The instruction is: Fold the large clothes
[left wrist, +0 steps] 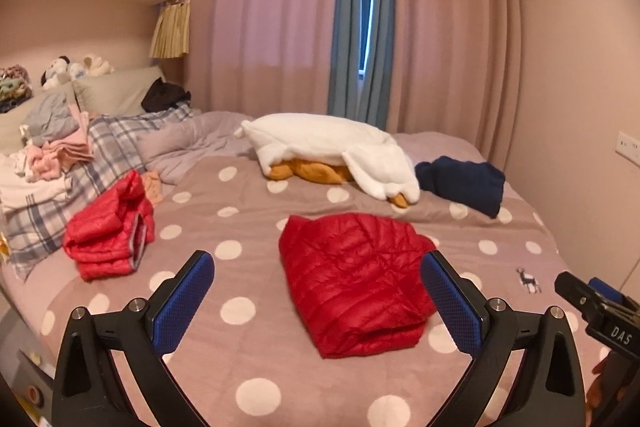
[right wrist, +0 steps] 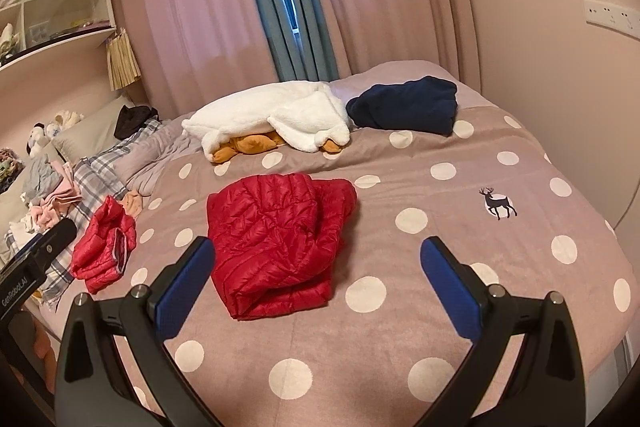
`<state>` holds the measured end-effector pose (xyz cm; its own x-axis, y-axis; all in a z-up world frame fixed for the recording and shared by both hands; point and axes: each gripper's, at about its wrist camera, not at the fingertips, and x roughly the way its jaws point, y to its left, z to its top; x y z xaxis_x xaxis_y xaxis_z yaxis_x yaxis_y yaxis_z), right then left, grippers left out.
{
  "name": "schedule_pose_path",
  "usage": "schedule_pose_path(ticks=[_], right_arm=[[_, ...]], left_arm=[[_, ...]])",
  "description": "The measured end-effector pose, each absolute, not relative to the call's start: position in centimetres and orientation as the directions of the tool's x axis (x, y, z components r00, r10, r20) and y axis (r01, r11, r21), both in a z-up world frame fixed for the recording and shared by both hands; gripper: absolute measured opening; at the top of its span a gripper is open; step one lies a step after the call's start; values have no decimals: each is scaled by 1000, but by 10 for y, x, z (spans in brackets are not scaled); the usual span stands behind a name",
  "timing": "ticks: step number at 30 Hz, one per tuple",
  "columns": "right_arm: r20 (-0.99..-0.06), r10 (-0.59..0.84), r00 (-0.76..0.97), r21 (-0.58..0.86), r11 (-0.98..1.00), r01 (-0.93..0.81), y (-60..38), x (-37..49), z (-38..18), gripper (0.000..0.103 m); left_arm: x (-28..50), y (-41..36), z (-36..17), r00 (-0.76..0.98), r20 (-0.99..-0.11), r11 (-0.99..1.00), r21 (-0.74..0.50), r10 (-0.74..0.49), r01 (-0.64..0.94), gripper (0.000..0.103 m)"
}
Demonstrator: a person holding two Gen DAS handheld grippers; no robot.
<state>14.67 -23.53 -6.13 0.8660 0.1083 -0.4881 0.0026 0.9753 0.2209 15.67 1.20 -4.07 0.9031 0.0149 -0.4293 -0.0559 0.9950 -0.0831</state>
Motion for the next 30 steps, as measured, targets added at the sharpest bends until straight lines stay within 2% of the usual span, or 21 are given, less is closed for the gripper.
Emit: schedule_pose_path(ticks=[3,6,7,8,9,10,11,14,16,30], right_arm=[[-492,107,864,214,977,1,-233,145,-61,102],[-487,117,866,221,975,-7,-233,145,-62,102],[-483,125,867,228,973,-14,-233,146,-62,102],[-492,128,861,231,973,-12,-232,149,-64,102],[-510,120,852,225,974,-3,-231,151,-65,102],[-520,114,846,214,977,1,-229,152,-67,102],[-514,122,849,200,980,-19,-227,150,-67,102],[-512,124,850,193,981,-27,-225,149,-67,102],[-507,131,852,203,979,-30,-226,149,-66,102],[-504,130,854,203,979,-29,-227,148,-65,102]], left_arm=[[156,14,-40,902,-431,995,-87,15,-58,102],[168,20,-47,944,-328,990,-129,14,-60,102],[190,23,-57,889,-444,982,-84,113,-167,102],[199,26,-61,846,-520,980,-80,116,-184,102],[202,32,-64,838,-544,980,-144,40,-141,102],[197,38,-64,855,-518,971,-222,-39,-90,102],[192,38,-61,869,-494,969,-230,-41,-85,102],[182,27,-48,895,-441,985,-119,64,-129,102],[178,23,-43,902,-429,988,-114,44,-103,102],[178,20,-50,875,-483,990,-109,24,-88,102]])
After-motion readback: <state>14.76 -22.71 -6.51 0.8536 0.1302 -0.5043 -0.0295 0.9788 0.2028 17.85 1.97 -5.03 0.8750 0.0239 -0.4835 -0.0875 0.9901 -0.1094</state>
